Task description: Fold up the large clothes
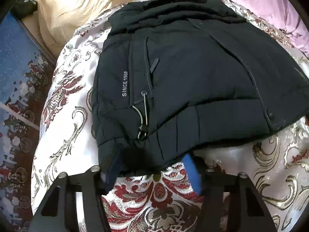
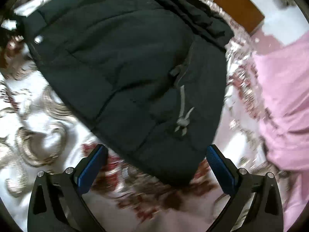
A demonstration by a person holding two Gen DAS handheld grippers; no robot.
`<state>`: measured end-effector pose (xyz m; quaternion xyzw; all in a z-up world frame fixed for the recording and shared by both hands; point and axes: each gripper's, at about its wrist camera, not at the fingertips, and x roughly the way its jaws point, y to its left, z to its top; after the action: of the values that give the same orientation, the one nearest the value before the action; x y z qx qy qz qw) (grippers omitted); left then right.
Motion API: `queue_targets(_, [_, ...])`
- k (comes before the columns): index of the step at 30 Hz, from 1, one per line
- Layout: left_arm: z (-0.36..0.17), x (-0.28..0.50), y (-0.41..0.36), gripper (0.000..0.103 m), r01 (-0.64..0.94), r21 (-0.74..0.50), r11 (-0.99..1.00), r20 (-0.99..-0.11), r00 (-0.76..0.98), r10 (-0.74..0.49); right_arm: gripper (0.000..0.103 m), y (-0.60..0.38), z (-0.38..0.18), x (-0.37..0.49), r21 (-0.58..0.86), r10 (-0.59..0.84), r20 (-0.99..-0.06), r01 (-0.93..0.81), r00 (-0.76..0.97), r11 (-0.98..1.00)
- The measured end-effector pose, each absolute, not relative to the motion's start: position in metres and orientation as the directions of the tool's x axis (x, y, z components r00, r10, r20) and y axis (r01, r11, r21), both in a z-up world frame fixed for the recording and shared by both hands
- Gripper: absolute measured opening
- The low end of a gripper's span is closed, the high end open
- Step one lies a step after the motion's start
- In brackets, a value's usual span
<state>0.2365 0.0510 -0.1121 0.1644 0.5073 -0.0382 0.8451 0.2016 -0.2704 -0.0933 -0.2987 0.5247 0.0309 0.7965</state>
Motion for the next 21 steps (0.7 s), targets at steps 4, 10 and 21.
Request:
queue_targets(4, [-0.105,0.237,0.052,0.034,0.237,0.207,0.949,-0.855,0.515,0.059,0.101,-0.256,-0.102,0.198,-0.578,-0.346,-0.783,-0.400,0.517,0.711])
queue_targets(10, [-0.103,0.234,0.047,0.024,0.266,0.215,0.940,-0.847,0.530,0.044,0.054,-0.236,-0.098,0.185,-0.643,-0.323,-0.721,-0.418,0.613,0.641])
queue_targets(21, [-0.105,0.235,0.050,0.013,0.280,0.174,0.944,-0.858,0.513,0.005,0.016,-0.267,-0.061,0.186,-0.418,-0.120,-0.771,-0.355,0.625,0.836])
